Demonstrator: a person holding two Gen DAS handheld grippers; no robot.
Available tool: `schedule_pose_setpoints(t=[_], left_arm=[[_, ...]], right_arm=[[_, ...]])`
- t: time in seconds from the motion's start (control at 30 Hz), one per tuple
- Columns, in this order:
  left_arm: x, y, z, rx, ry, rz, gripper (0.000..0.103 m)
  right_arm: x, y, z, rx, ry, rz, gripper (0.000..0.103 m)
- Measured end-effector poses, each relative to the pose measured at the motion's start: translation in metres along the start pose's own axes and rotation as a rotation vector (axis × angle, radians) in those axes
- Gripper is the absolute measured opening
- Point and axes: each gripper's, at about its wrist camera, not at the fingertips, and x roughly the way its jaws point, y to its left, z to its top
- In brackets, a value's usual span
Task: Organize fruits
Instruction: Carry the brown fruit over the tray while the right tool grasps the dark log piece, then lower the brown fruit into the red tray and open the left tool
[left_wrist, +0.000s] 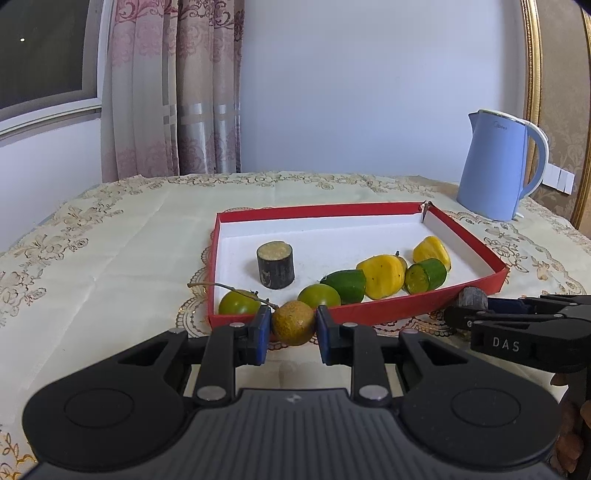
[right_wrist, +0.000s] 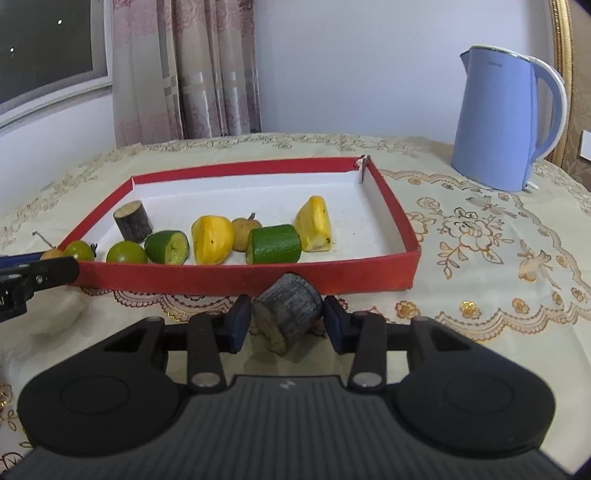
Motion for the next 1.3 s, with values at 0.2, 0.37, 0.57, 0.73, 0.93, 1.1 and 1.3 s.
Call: schedule_pose_setpoints(t=[0.2, 0.37, 0.57, 0.73, 0.93, 1.1, 1.3], left_arm=[[-0.006, 0.0, 0.003, -0.009, -0.006, 0.002, 0.025], [-0.017, -0.002, 0.009, 0.003, -0.031, -0.002, 0.025], [-0.012, -0.013, 0.015, 0.026, -0.032, 0.002, 0.025], [-0.001, -0.014, 0.017, 0.026, -0.007, 0.004, 0.025], [0.01, -0.018, 0.023, 0.033, 0.02, 0.057, 0.025], [0.017, -0.023, 0.03, 0.049, 0.018, 0.095, 0.025], [0.03, -0.029, 0.043, 0.074, -0.011, 0.12, 0.025]], right_arm=[[-0.013, -0.001, -0.002, 0.006, -0.079, 0.0, 0.04], [-0.017, -0.001, -0.002, 0.002, -0.102, -0.006, 0.04], [-0.021, -0.004, -0.003, 0.021, -0.122, -0.014, 0.04], [-0.022, -0.005, -0.003, 0.026, -0.125, -0.014, 0.04], [-0.023, -0.005, -0.004, 0.034, -0.129, -0.014, 0.04], [-0.023, -0.005, -0.004, 0.037, -0.129, -0.012, 0.04], [-0.024, -0.007, -0.004, 0.051, -0.131, -0.012, 0.04]])
